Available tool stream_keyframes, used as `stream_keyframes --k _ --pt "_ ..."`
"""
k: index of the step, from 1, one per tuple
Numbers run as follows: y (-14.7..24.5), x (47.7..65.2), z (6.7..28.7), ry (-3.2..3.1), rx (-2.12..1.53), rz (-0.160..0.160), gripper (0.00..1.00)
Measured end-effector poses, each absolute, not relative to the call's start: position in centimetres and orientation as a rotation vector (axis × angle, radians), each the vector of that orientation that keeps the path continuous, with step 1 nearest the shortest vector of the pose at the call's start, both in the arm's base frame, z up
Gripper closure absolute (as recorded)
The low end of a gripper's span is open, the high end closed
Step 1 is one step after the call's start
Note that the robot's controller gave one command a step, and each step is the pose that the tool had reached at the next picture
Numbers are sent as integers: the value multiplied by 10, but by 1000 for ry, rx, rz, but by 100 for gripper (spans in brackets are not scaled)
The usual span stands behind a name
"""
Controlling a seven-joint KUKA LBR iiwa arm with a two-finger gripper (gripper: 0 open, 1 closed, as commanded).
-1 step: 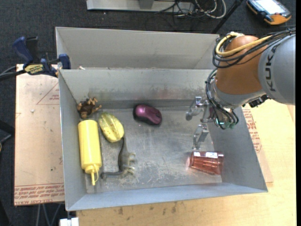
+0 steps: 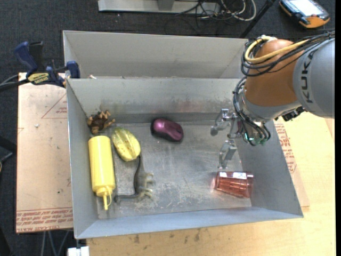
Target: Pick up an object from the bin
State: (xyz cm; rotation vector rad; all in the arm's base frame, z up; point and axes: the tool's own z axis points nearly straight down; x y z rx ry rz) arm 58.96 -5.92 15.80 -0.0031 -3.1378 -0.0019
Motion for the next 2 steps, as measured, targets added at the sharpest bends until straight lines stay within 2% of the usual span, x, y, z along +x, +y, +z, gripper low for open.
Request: stream_keyframes --k 1,2 --pt "-74 599 157 -3138 204 -3 0" --pt "-92 562 130 -3119 422 1 0"
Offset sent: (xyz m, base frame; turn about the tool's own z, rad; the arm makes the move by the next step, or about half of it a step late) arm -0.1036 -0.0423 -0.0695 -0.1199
